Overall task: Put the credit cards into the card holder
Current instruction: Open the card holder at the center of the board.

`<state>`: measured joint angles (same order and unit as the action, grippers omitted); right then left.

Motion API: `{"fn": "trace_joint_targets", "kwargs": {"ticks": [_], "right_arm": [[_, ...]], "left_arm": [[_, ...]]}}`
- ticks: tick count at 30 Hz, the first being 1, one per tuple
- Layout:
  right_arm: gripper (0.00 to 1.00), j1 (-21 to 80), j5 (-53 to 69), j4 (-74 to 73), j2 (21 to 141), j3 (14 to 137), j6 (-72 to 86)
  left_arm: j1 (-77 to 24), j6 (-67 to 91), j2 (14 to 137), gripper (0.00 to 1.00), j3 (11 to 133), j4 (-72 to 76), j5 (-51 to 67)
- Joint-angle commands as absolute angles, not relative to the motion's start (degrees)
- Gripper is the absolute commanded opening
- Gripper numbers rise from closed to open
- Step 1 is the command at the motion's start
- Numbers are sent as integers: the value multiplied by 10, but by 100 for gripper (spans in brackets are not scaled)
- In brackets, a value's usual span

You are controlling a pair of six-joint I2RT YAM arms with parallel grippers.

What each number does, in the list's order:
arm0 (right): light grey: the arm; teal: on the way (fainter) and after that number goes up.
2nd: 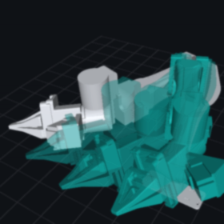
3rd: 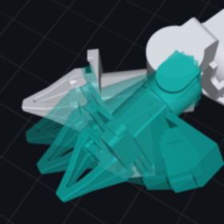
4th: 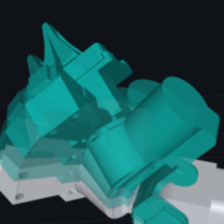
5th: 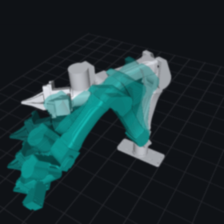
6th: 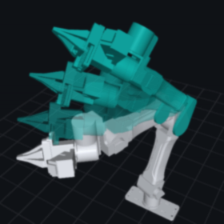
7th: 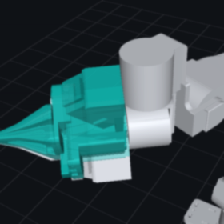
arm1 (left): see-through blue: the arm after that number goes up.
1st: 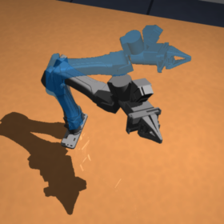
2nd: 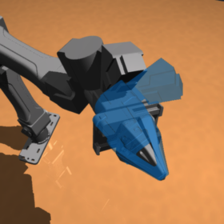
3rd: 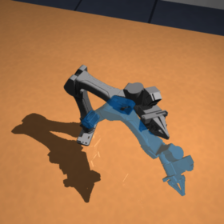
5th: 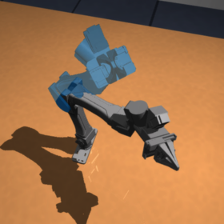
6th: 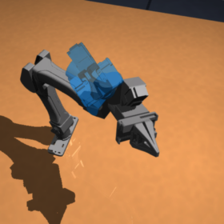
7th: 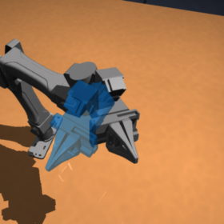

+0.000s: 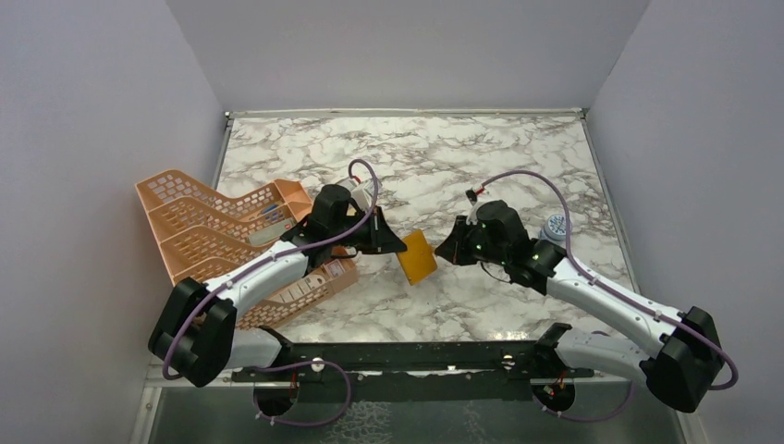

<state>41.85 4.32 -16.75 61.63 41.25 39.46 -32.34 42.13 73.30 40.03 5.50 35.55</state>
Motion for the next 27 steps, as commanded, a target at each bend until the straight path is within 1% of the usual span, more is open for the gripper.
{"fn": "trace_joint_targets", "kwargs": {"ticks": [1, 8, 9, 11, 15, 16, 17, 18, 20, 22, 24, 27], "right_arm": [[1, 421, -49, -232, 593, 430, 355], [1, 421, -59, -241, 587, 425, 346], [1, 421, -57, -241, 586, 424, 345], [1, 421, -47, -234, 581, 420, 347], [1, 421, 23, -201, 591, 396, 358], [1, 421, 44, -195, 597, 389, 363], [1, 421, 56, -194, 603, 383, 368], [1, 421, 62, -192, 607, 375, 374], [1, 421, 67, -184, 603, 358, 386], [1, 421, 76, -176, 595, 350, 393], [1, 421, 93, -173, 587, 353, 396], [1, 421, 121, -164, 577, 363, 409]], "left_arm": [[-322, 392, 737, 0, 402, 49, 366], [-322, 383, 757, 0, 410, 44, 371], [-322, 377, 764, 4, 414, 34, 366], [-322, 368, 773, 20, 422, 16, 355], [-322, 357, 788, 42, 434, -17, 330], [-322, 354, 793, 51, 440, -31, 317], [-322, 349, 799, 55, 447, -52, 303], [-322, 342, 804, 62, 456, -71, 292], [-322, 334, 806, 68, 460, -83, 289], [-323, 335, 801, 73, 460, -83, 285], [-326, 334, 796, 75, 462, -83, 284], [-331, 338, 793, 75, 469, -83, 288]]}}
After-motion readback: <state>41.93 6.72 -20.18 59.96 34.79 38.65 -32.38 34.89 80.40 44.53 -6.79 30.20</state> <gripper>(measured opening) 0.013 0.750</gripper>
